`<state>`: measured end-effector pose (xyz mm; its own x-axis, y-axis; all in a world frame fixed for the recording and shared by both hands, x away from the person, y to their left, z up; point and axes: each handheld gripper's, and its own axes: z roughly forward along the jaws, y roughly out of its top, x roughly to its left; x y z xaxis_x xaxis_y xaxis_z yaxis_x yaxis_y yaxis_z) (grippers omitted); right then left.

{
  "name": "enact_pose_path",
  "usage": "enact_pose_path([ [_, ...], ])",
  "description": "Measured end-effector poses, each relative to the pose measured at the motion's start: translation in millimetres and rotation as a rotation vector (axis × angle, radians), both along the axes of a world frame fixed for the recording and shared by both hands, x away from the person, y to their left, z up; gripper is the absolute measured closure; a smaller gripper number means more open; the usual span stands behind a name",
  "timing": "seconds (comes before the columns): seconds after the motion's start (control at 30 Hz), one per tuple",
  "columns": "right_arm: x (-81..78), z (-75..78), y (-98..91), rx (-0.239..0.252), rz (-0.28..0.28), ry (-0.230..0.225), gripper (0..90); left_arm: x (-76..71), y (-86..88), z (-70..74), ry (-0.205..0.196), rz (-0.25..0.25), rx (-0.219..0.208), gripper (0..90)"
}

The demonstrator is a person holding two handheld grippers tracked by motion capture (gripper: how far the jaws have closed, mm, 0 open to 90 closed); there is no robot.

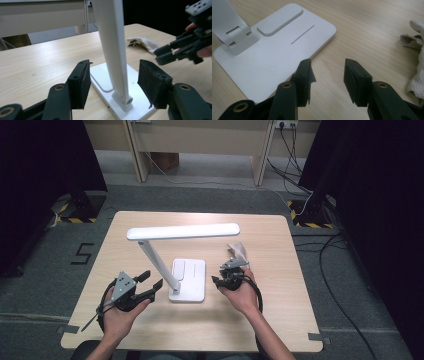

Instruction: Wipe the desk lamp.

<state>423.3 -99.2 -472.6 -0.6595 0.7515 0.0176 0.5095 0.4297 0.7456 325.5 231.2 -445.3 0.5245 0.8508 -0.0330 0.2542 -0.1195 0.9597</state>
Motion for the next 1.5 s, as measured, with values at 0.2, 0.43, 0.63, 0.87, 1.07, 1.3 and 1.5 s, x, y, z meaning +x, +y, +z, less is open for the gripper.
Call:
enact_pose_path([
  [0.2,-4.6,2.4,-13.2,0.005,-0.023,-0.011,57.6,-3.3,8.4,-5.4,0.004,0.011,0.014,41.7],
  [0.43,-10.1,4.4,-25.6,0.004,-0.037,-0.028,57.4,-7.7,17.2,-9.4,0.001,0.022,0.024,41.7],
  [0.63,-16.0,5.3,-35.8,0.01,-0.052,-0.033,57.6,-7.4,31.4,-15.3,0.017,0.058,0.032,41.6],
  [0.87,-23.2,5.6,-49.5,0.008,-0.079,-0.039,57.1,-5.1,46.5,-20.9,0.031,0.099,0.034,41.3],
  [1.07,-28.7,6.4,-62.6,0.017,-0.105,-0.044,57.0,-3.0,56.8,-24.8,0.048,0.127,0.04,41.3],
  [1.3,-35.7,8.3,-81.4,0.021,-0.142,-0.05,56.8,0.1,69.8,-27.6,0.054,0.163,0.046,41.4],
  [1.5,-41.8,7.5,-99.7,0.031,-0.186,-0.06,56.8,3.4,80.3,-28.8,0.054,0.195,0.048,41.4],
])
